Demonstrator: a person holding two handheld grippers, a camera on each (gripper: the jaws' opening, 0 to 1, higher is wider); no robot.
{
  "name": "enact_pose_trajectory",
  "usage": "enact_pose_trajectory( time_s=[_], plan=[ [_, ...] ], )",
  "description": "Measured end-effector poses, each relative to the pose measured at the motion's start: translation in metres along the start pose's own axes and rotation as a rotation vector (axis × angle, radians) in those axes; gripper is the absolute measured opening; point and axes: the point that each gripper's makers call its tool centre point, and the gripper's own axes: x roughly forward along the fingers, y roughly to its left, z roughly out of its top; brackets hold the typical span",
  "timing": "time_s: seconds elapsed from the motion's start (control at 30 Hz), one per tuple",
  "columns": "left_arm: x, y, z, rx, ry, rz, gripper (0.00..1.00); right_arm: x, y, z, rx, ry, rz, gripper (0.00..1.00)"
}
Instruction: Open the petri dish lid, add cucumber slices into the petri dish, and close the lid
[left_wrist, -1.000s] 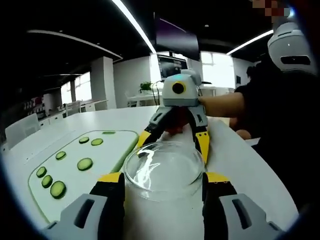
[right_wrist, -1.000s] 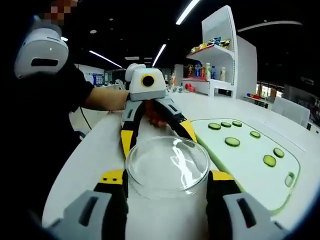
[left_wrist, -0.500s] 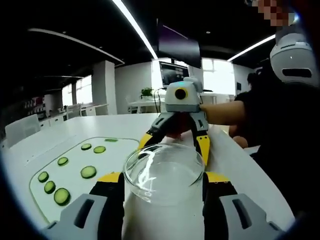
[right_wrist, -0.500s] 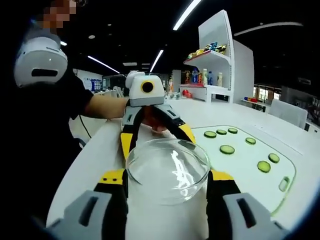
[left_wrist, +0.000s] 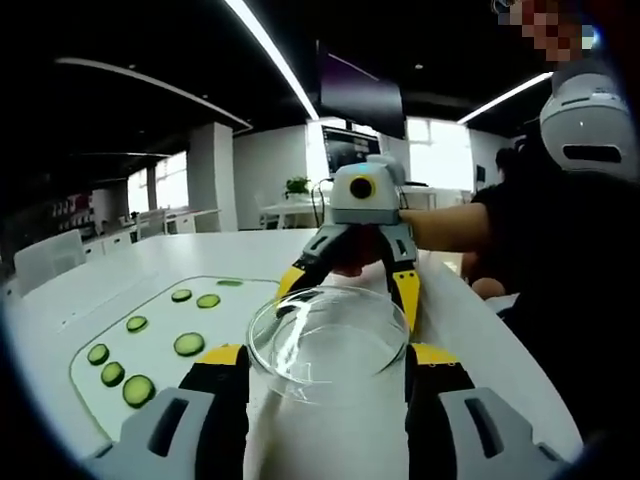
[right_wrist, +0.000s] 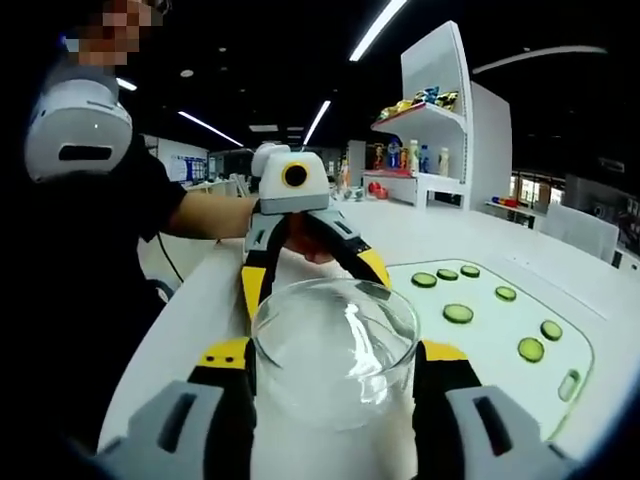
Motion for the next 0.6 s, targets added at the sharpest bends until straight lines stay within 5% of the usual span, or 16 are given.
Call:
enact_pose_trajectory(
  time_s=[0.6],
  plan=[
    [-0.063,0.008,-0.013,-0.019,0.026,0.098,0.62,0.06,0.016,0.022,-0.03,0.001,0.092,0.6]
  ],
)
